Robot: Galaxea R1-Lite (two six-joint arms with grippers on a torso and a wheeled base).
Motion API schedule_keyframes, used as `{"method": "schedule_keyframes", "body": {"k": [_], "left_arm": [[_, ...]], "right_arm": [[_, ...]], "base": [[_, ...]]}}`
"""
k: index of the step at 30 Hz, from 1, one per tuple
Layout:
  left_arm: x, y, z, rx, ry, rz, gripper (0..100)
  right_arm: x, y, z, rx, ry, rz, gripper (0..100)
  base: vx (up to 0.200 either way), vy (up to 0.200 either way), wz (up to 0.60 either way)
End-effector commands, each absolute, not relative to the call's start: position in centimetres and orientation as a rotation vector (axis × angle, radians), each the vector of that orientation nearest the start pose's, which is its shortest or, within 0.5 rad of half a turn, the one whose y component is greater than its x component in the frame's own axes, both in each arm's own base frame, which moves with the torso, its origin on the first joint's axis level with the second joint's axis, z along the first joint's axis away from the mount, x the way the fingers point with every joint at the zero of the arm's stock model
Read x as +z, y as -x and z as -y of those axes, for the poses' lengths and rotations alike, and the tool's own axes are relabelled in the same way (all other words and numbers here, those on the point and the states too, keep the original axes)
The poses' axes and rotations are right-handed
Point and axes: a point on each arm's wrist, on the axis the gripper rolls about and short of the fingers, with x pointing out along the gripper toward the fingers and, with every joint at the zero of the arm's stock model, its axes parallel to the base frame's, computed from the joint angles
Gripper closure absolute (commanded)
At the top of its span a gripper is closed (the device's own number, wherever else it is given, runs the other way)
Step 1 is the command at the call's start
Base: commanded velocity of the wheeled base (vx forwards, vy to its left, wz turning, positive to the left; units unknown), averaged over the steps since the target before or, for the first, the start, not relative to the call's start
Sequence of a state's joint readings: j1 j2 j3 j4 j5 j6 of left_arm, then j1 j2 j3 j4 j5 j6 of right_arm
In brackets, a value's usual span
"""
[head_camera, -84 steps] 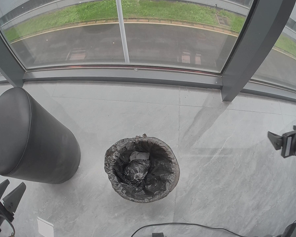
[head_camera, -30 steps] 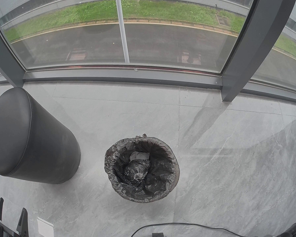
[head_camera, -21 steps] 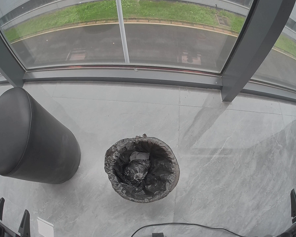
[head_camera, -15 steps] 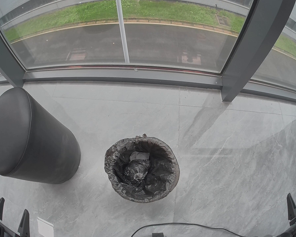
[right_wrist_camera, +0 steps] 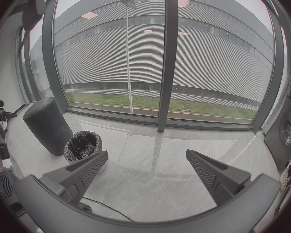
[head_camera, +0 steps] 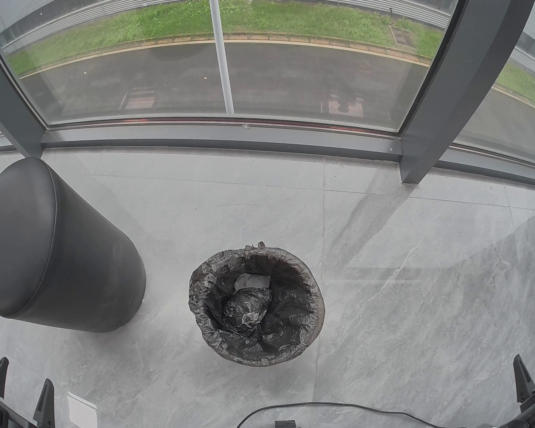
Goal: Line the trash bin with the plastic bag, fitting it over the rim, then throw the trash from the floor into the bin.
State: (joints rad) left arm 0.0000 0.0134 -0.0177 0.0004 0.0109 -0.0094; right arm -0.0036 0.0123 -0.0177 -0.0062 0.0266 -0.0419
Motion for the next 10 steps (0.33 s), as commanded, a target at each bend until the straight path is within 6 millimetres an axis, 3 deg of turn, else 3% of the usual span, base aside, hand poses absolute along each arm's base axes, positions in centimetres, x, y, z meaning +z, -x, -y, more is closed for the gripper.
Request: {"method": "schedule_keyframes", "body": {"k": [1, 10], "left_arm": [[7.57, 2.26, -0.02, 0.011, 0.018, -0.001, 0], [7.57, 2.26, -0.04, 0.017, 0.041, -0.001, 0]], "right_arm": [[7.6, 2.26, -0.09, 0.032, 0.029, 0.002, 0], [7.58, 2.27, -0.08, 0.025, 0.005, 0.002, 0]], "base": [[0.0, 0.0, 0.0], [0.0, 0.0, 0.0]]}}
